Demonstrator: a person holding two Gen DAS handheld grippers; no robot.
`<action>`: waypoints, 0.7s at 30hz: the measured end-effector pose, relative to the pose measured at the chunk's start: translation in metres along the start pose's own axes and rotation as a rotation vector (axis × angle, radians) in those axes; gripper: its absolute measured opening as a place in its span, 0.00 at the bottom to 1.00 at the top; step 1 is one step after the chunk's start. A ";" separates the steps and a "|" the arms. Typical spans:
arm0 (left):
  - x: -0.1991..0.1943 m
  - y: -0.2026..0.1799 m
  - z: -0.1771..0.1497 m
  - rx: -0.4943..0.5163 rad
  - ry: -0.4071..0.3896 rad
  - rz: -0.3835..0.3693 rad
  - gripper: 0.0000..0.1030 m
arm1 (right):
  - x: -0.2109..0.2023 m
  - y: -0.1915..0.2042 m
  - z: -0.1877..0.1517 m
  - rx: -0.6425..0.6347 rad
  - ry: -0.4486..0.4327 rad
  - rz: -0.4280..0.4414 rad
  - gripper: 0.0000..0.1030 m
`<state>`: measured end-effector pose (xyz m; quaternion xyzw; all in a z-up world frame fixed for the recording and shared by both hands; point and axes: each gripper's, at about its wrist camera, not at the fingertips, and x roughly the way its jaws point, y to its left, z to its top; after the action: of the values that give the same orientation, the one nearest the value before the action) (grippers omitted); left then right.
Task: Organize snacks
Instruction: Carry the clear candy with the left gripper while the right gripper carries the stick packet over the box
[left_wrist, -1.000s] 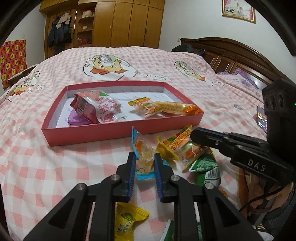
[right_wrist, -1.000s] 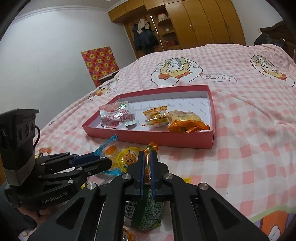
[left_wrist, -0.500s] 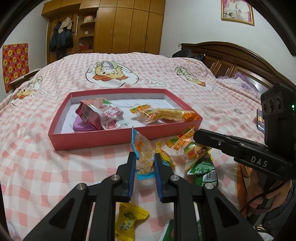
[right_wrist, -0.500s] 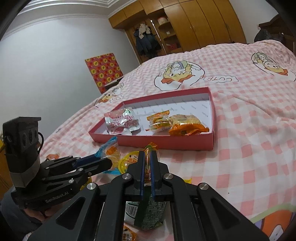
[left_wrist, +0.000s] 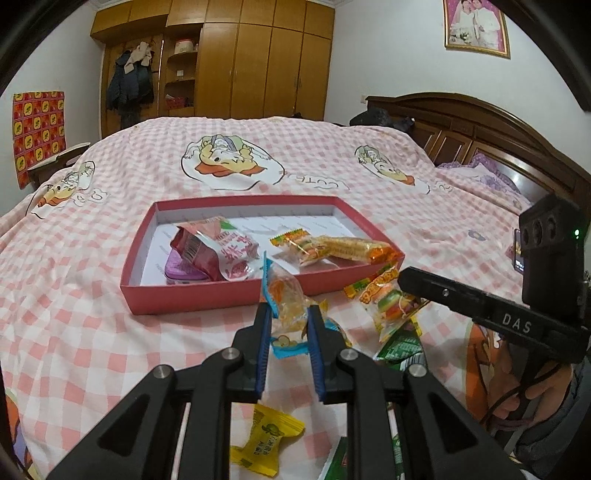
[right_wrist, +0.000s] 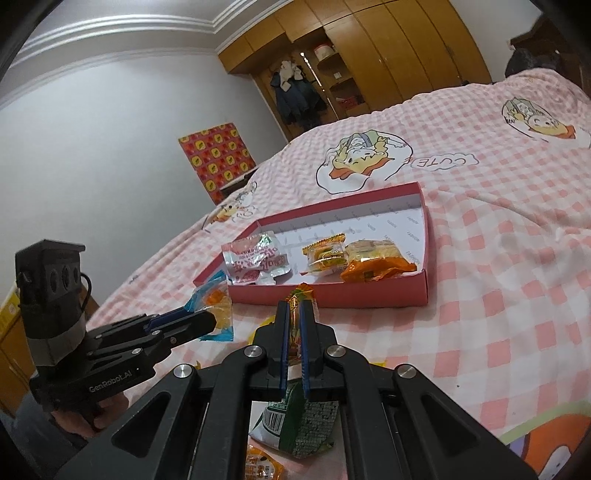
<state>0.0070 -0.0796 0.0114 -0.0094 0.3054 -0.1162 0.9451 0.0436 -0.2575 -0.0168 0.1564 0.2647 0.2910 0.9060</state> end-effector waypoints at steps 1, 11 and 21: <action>-0.002 0.000 0.002 -0.001 -0.006 0.004 0.19 | -0.002 -0.002 0.001 0.010 -0.006 0.005 0.06; -0.006 0.013 0.015 -0.041 -0.017 0.010 0.19 | -0.004 -0.010 0.008 0.059 -0.029 0.010 0.06; -0.011 0.019 0.027 -0.049 -0.047 0.022 0.19 | -0.012 -0.012 0.014 0.080 -0.066 0.044 0.06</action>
<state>0.0183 -0.0601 0.0384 -0.0322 0.2859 -0.0982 0.9527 0.0489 -0.2760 -0.0061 0.2078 0.2426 0.2946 0.9006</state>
